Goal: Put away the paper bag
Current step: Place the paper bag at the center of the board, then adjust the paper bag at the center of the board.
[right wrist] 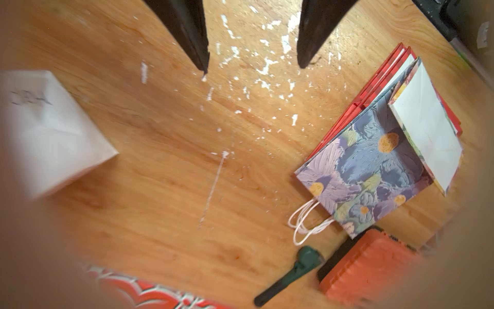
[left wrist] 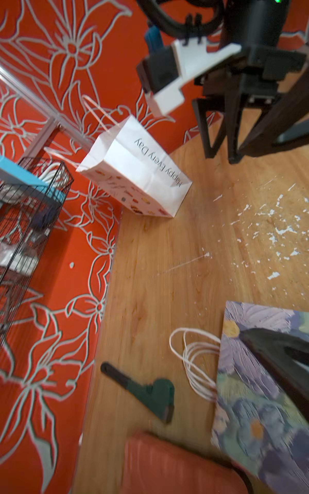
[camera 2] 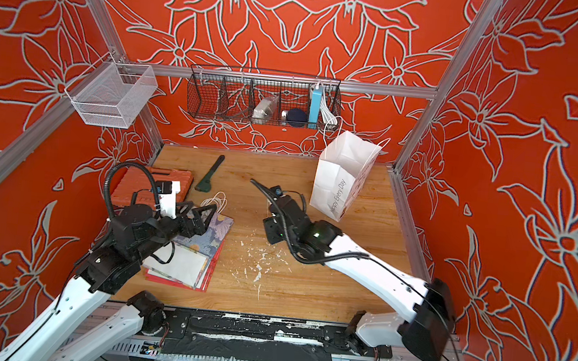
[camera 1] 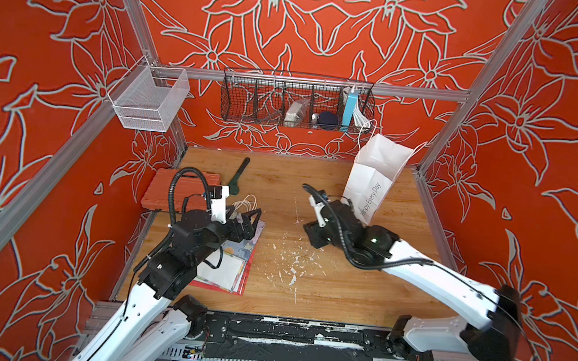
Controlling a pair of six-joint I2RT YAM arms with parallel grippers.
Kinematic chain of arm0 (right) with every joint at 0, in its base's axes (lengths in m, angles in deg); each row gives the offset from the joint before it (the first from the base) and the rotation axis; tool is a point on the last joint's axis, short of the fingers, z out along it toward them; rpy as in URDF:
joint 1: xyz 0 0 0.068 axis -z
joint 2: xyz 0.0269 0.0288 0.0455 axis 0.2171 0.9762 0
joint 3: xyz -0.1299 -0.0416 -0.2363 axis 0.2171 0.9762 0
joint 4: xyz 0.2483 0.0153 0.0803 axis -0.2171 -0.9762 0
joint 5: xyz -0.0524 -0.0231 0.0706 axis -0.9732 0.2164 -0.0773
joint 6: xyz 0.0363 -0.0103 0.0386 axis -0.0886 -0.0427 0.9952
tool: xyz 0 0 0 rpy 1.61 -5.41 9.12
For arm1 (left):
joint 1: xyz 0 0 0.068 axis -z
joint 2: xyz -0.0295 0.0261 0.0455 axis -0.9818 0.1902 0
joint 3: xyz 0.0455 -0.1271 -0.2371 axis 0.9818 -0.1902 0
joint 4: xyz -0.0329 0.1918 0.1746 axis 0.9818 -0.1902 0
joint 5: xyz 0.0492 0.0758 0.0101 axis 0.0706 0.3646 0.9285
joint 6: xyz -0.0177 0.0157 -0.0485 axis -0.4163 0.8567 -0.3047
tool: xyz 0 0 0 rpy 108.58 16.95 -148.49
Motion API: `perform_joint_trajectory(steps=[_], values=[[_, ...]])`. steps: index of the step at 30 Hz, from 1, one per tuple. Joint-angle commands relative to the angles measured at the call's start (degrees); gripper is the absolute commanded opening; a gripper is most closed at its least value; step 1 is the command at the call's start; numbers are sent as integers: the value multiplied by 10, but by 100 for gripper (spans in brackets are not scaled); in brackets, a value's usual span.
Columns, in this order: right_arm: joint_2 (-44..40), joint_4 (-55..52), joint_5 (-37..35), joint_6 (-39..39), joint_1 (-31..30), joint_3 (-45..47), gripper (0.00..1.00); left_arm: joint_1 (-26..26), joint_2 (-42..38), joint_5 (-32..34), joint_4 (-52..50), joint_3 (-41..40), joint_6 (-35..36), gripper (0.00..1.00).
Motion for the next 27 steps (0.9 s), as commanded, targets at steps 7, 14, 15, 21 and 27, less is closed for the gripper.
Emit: perform_joint_trajectory(steps=[7,14,15,21,27], values=[[-259,-122,-171,58,20,110,55,20,282,-248,214,120,14,99],[-261,-142,-77,43,210,68,54,64,467,-256,225,277,-33,97],[-248,-129,-50,31,248,59,54,69,476,-246,230,281,-33,97],[-99,-91,97,1,429,-64,64,73,484,-202,251,254,-41,98],[7,-27,60,-33,455,-147,79,73,444,-148,257,192,-27,99]])
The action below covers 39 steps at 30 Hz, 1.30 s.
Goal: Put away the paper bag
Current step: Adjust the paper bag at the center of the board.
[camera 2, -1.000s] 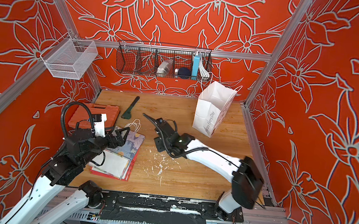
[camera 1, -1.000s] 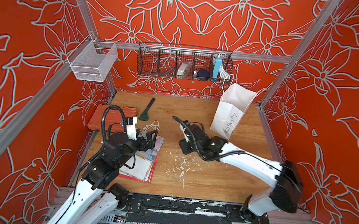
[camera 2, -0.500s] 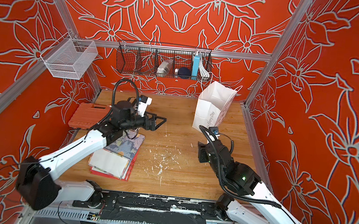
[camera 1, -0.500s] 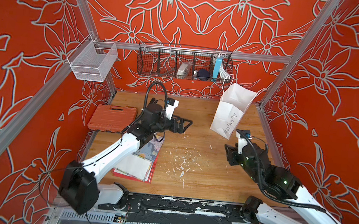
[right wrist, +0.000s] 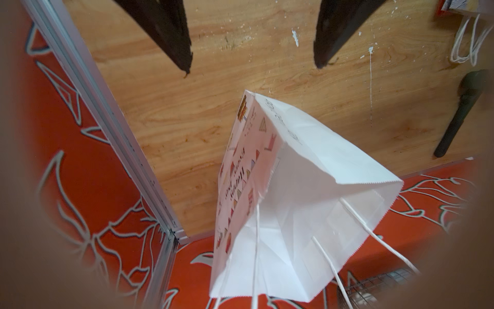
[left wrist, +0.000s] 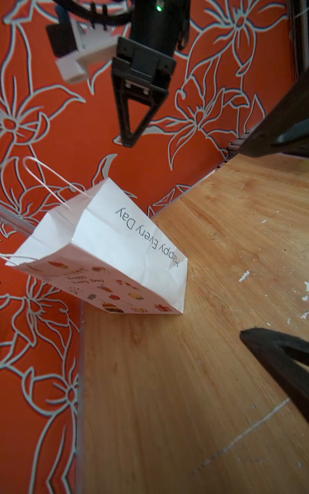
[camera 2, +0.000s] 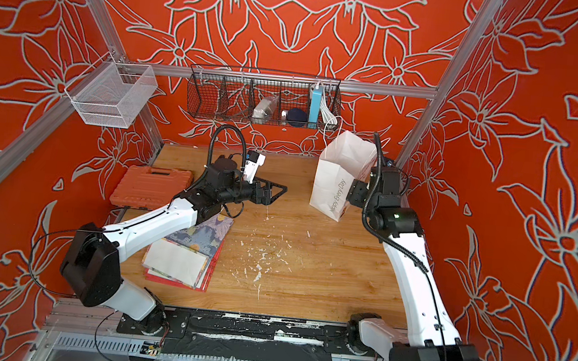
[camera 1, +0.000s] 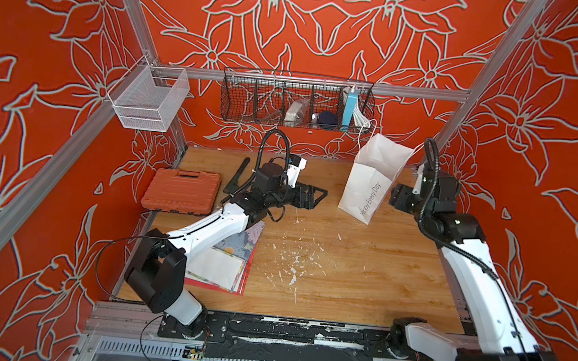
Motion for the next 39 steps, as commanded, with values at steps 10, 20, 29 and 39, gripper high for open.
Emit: perform_joint_trajectory(steps=[10,20,29,39], values=[[180,25,-110,-81,10,-190,76,-3,-78,49,17,-62,-4,99],[241,8,-122,-78,15,-259,26,-4,-150,71,1,-109,2,99],[190,18,-49,-50,11,-211,0,-4,-207,92,-22,-146,15,99],[96,3,20,7,-42,-145,0,-4,-245,70,-40,-163,0,99]])
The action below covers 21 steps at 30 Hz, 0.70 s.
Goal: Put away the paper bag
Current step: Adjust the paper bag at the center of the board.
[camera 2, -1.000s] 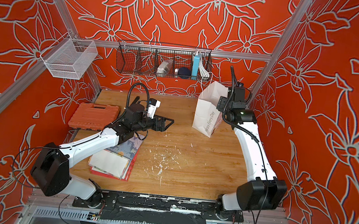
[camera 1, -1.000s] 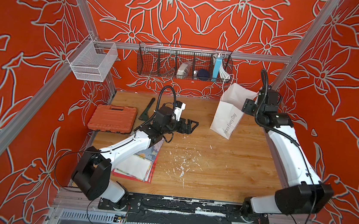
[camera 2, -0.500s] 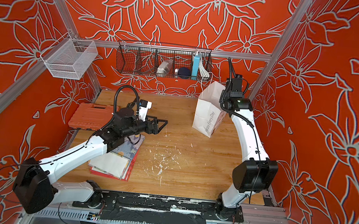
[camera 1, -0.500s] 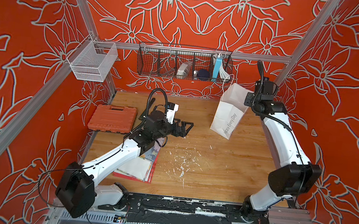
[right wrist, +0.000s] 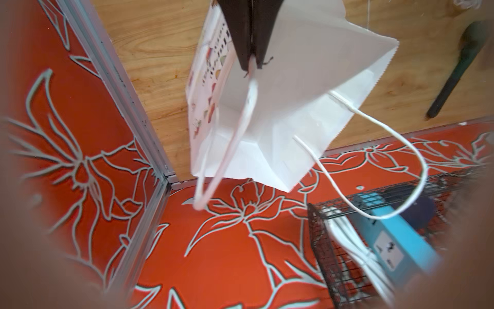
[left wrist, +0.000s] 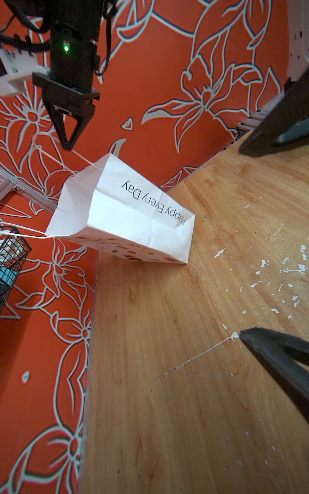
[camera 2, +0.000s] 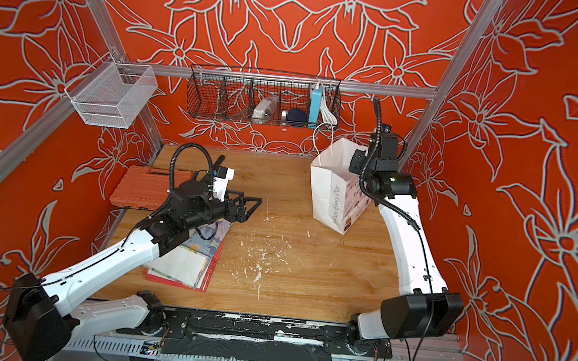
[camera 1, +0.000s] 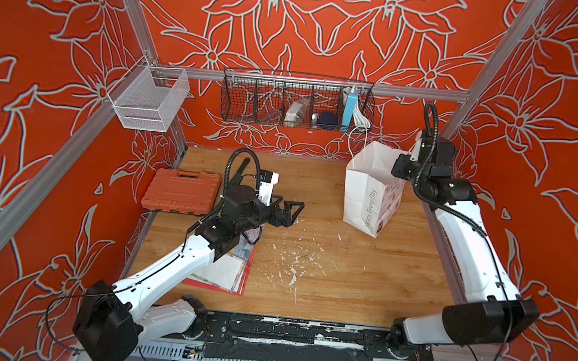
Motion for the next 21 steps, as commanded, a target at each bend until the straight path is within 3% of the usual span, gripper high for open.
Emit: perform_joint_trajectory(steps=[1,8,12,15,19,20,21], values=[[-36,-6,20,40,-35,37,0,-1,-17,-18,-5,-7,-5,99],[-139,14,34,95,-84,140,0,5,-18,-47,-1,-13,-57,99],[-182,9,32,96,-105,184,0,50,7,-48,12,13,-79,99],[-208,-8,18,83,-105,195,0,92,41,-26,3,63,-59,99],[-239,-32,1,77,-105,213,0,97,126,-15,-50,169,-28,99],[-248,-37,-3,77,-105,219,2,97,152,-17,-70,203,-13,99],[-256,-42,-7,77,-105,226,11,97,178,-26,-91,241,4,99]])
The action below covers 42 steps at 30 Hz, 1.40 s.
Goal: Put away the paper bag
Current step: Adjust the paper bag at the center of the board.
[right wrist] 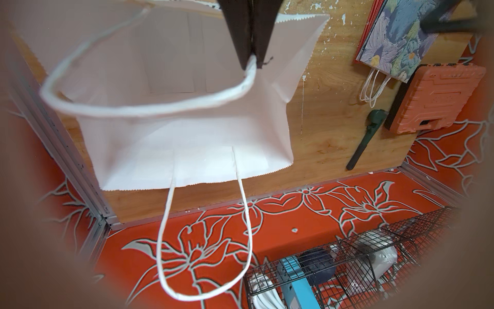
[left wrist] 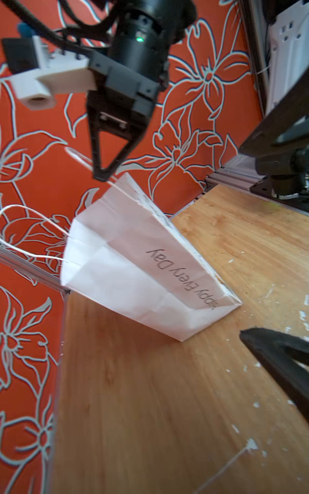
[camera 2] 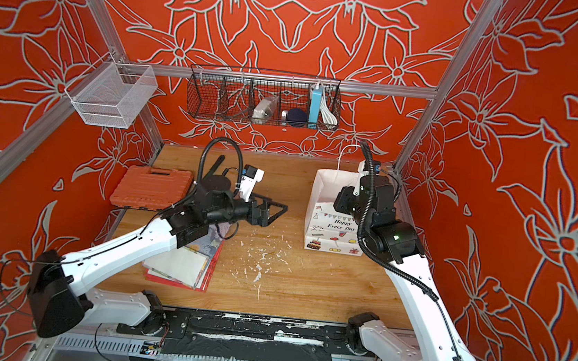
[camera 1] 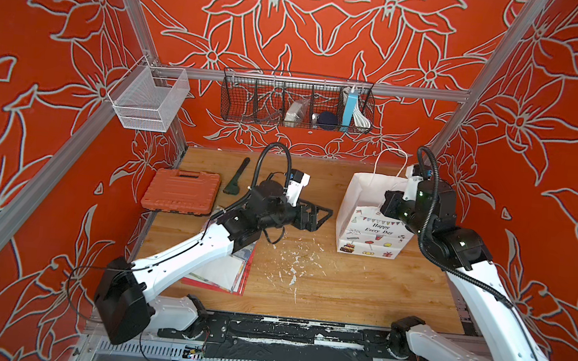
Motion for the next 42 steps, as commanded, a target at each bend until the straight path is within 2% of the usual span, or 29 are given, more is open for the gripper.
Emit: perform_joint_trajectory(steps=[1,3,5,8,11,14,17,19,23,26,29,31,35,42], values=[[-29,-31,-25,0,-2,19,20,-1,65,-4,-64,100,55,99],[-47,-45,-39,-5,-2,28,42,0,108,-10,-107,163,72,99],[-66,-64,-66,-13,-2,28,53,0,128,-20,-113,187,74,99],[-113,-81,-89,-41,-2,29,62,0,134,-38,-78,179,58,98],[-163,-89,-61,-68,-2,28,69,5,147,-27,-90,193,59,97],[-213,-85,24,-99,-2,28,70,19,162,-11,-115,216,95,97],[-257,-75,65,-107,-2,37,70,20,195,-2,-167,282,153,97],[-272,-76,75,-113,-2,38,70,20,238,-28,-232,360,227,97],[-274,-92,83,-128,-1,30,69,13,370,-53,-435,590,350,96],[-266,-106,86,-137,-2,20,69,-4,460,-93,-517,740,373,95],[-260,-106,82,-138,-2,20,69,-14,530,-115,-550,852,387,94],[-257,-91,85,-126,-2,28,69,-20,550,-156,-536,868,394,92],[-251,-63,104,-109,-2,46,68,-29,554,-199,-471,838,382,81],[-241,-66,104,-108,-2,53,67,-30,574,-230,-437,835,366,63]])
